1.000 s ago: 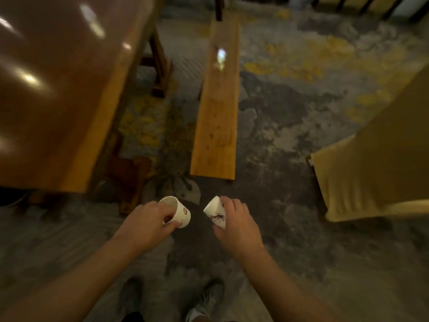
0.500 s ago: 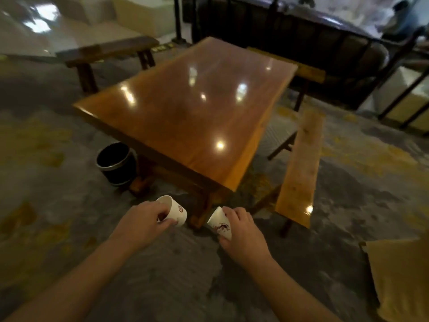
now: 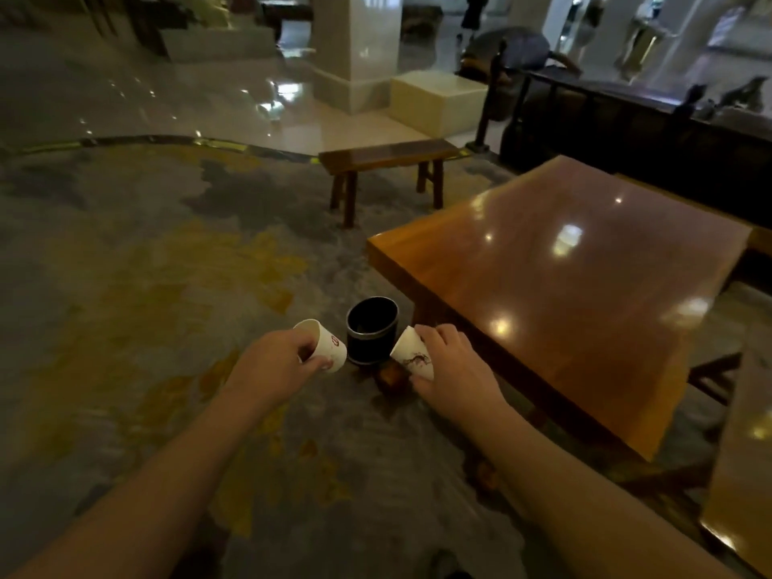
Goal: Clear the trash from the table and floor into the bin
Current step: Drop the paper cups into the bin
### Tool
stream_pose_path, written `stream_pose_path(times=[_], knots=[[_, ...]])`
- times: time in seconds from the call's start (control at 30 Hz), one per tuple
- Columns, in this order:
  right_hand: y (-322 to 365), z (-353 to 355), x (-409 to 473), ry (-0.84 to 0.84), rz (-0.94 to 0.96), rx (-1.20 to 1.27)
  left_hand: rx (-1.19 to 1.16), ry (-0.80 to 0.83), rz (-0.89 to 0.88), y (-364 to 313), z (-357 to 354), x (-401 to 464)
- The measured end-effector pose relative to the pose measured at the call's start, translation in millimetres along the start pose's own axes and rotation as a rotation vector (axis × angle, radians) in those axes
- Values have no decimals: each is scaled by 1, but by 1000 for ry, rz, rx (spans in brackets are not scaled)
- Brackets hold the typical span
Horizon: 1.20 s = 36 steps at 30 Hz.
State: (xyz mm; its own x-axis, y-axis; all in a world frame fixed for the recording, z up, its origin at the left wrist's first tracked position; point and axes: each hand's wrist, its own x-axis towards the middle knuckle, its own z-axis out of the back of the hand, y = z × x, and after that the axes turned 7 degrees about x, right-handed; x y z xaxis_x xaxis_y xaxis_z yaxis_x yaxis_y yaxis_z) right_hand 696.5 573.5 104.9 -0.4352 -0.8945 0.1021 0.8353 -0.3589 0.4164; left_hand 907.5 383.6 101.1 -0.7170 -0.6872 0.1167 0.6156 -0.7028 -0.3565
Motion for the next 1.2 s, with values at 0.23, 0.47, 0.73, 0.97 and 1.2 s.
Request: stream_pose_path(times=[0.23, 0.47, 0.73, 0.97, 1.2], knots=[[21, -51, 131, 61, 59, 34, 20, -35, 76, 77, -8, 84], [2, -103, 297, 84, 77, 113, 79, -13, 155, 144, -8, 214], [-16, -119, 443, 104, 34, 75, 84, 24, 166, 180, -4, 365], [-36, -146, 540, 37, -165, 62, -21, 134, -15, 227, -48, 526], [-30, -198, 618, -86, -541, 21, 68, 274, -369, 264, -88, 691]])
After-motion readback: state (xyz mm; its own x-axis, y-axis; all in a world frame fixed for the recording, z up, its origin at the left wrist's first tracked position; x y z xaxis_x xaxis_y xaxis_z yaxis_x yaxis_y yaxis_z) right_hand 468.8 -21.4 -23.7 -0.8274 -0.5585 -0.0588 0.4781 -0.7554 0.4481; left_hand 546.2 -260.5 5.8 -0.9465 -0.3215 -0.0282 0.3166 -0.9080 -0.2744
